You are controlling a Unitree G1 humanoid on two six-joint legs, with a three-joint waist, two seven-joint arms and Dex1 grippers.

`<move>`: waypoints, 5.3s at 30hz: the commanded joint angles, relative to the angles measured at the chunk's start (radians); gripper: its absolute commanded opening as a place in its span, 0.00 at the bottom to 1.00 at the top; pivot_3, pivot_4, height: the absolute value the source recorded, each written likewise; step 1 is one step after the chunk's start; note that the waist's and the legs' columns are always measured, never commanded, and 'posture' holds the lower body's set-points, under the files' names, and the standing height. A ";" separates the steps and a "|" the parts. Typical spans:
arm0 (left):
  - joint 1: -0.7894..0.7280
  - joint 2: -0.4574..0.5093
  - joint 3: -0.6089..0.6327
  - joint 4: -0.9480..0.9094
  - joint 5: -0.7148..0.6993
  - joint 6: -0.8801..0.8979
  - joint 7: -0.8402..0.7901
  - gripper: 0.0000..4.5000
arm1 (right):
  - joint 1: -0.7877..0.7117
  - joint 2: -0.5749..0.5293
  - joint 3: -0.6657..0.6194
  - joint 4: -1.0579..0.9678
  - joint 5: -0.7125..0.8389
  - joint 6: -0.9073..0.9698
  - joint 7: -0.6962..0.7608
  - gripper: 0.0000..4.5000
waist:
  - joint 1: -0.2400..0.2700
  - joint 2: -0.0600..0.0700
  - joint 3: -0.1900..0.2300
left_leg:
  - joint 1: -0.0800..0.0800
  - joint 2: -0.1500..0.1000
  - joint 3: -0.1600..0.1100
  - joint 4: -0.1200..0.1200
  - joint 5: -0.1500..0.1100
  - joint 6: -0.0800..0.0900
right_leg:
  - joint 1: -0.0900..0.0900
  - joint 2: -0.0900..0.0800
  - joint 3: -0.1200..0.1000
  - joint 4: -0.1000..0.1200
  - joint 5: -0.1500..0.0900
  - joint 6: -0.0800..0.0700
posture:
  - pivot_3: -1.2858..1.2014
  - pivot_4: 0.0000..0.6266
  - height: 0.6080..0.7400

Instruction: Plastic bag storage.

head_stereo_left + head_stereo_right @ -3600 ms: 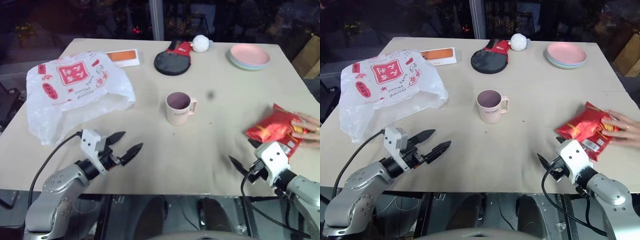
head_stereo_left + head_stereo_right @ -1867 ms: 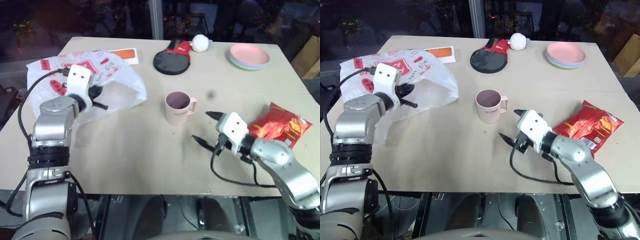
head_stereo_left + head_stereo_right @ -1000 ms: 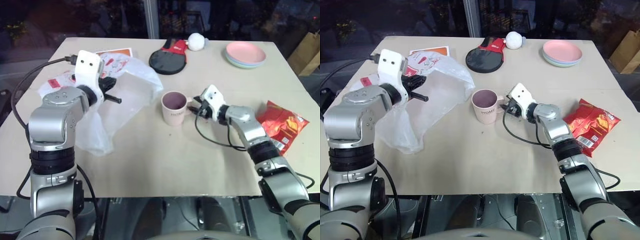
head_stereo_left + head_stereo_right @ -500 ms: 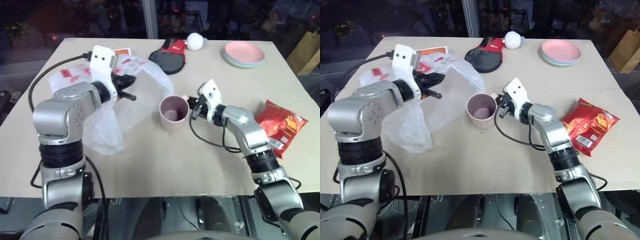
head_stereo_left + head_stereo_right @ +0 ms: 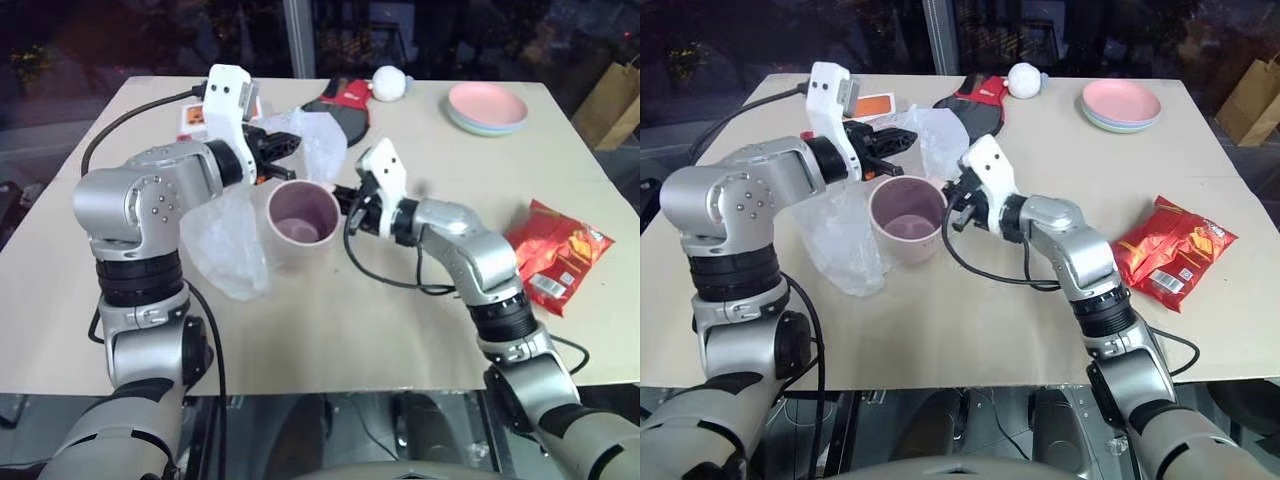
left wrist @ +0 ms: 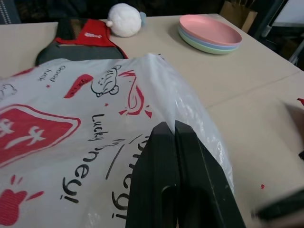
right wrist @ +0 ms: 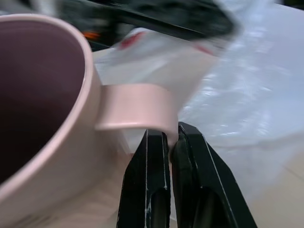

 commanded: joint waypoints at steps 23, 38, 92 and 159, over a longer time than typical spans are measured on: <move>0.099 0.188 0.066 -0.190 -0.270 0.150 -0.170 0.00 | -0.201 0.007 -0.122 0.541 -0.060 -0.289 -0.011 0.03 | -0.001 0.001 0.000 | 0.000 0.000 0.002 -0.001 0.000 0.000 | -0.002 0.000 0.002 0.000 0.000 0.000 | 0.52 0.24 1.00; 0.028 -0.060 0.200 -0.164 -0.311 0.210 0.072 0.00 | -0.210 0.307 0.051 0.559 -0.251 -0.248 -0.248 0.23 | -0.010 0.000 0.000 | 0.000 0.000 0.003 -0.001 0.001 -0.001 | -0.005 0.001 0.005 0.004 0.000 -0.001 | 0.52 0.24 1.00; 0.015 -0.142 0.000 0.104 -0.184 -0.126 0.024 0.00 | 0.674 0.166 -1.026 -0.661 0.009 0.539 -0.487 0.99 | 0.028 0.002 -0.001 | -0.001 0.005 0.005 0.000 0.001 -0.002 | -0.002 0.003 0.005 -0.003 0.001 -0.002 | 0.52 0.24 1.00; 0.119 0.094 0.139 -0.087 -0.478 0.078 -0.024 0.00 | -0.053 0.265 0.044 0.132 0.157 0.138 -0.225 0.19 | 0.003 0.002 0.003 | -0.001 0.009 0.007 -0.002 0.001 -0.003 | -0.007 0.009 0.009 -0.001 0.002 -0.004 | 0.52 0.24 1.00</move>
